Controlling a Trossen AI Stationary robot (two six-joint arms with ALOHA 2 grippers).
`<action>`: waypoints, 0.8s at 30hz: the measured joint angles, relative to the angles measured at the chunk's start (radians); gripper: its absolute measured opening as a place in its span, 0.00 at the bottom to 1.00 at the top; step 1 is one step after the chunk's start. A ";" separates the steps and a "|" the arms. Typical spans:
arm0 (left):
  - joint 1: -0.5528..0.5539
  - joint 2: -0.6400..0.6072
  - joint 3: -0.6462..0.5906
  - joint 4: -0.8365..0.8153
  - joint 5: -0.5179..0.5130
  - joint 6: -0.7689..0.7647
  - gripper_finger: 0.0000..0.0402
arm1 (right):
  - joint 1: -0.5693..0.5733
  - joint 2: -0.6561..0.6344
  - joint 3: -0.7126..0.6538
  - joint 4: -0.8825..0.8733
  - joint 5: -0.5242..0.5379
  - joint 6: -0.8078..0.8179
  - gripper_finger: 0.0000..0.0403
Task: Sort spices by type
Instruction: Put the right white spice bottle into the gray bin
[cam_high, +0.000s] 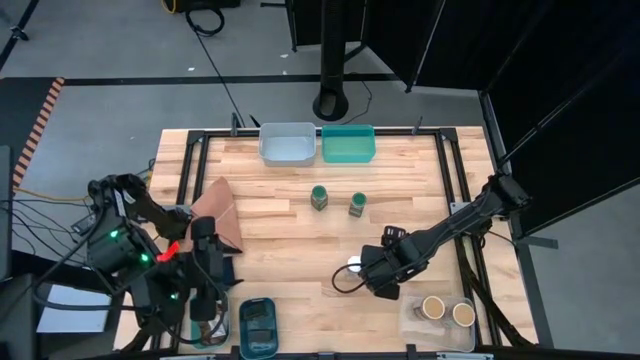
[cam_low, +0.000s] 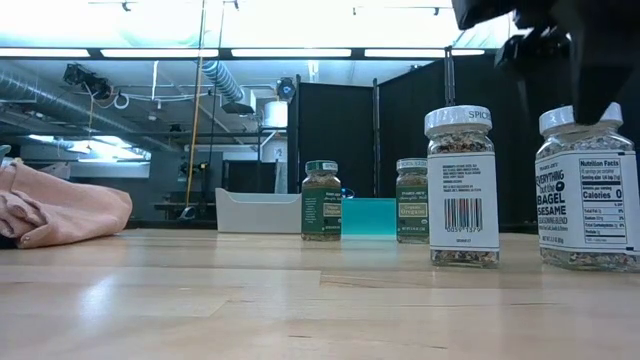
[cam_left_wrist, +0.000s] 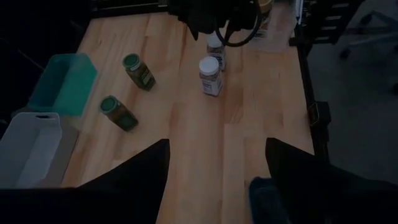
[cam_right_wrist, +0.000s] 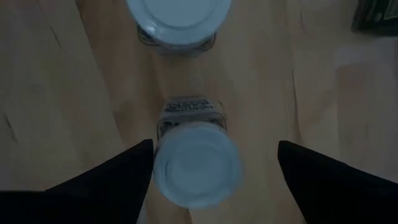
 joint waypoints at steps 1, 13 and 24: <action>0.000 -0.002 0.000 0.000 0.000 0.003 0.67 | 0.000 0.000 -0.009 0.015 0.000 0.000 0.87; 0.000 -0.003 0.000 0.000 -0.002 0.032 0.67 | 0.000 0.000 -0.085 0.081 -0.039 0.024 0.70; 0.000 -0.003 0.000 0.000 -0.006 0.048 0.67 | 0.000 0.000 -0.086 0.085 -0.038 0.026 0.52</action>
